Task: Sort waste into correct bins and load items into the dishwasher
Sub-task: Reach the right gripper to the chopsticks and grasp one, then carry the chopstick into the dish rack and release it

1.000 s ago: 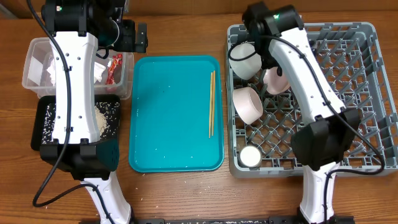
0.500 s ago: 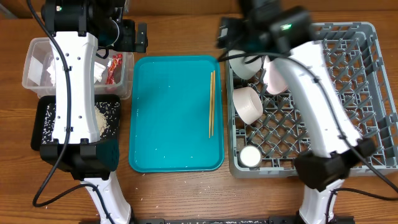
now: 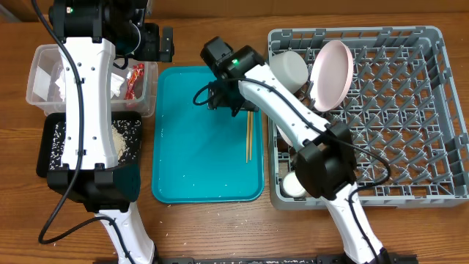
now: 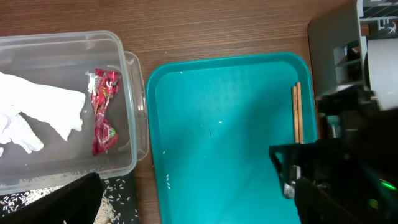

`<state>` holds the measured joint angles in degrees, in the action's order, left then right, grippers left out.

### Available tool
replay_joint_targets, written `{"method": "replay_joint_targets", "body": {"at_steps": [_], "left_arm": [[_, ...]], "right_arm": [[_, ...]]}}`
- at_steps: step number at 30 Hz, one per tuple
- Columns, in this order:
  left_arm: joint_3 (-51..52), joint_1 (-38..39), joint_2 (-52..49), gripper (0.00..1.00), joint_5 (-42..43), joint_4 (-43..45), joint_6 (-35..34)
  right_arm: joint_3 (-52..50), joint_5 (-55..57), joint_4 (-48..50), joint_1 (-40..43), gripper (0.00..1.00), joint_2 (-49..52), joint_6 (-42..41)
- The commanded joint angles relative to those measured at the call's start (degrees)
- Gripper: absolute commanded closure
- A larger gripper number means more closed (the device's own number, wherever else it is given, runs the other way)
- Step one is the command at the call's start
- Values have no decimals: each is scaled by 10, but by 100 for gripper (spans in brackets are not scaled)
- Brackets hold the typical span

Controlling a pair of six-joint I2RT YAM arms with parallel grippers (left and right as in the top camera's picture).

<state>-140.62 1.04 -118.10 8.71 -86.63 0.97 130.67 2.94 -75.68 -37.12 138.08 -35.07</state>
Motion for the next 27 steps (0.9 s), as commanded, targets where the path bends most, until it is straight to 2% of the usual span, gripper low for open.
{"method": "replay_joint_targets", "body": {"at_steps": [1, 9, 20, 24, 25, 27], "left_arm": [[-12, 2, 1, 0, -3, 1, -3], [-12, 2, 1, 0, -3, 1, -3], [-12, 2, 1, 0, -3, 1, -3], [-12, 2, 1, 0, -3, 1, -3], [-12, 2, 1, 0, -3, 1, -3], [-12, 2, 1, 0, -3, 1, -3]], "right_arm": [[-2, -10, 2, 1, 15, 22, -10], [-12, -13, 3, 12, 15, 67, -19], [-21, -38, 17, 15, 18, 70, -20], [-21, -47, 19, 4, 33, 70, -21], [-21, -48, 18, 0, 43, 70, -21], [-21, -47, 18, -10, 81, 70, -21]]}}
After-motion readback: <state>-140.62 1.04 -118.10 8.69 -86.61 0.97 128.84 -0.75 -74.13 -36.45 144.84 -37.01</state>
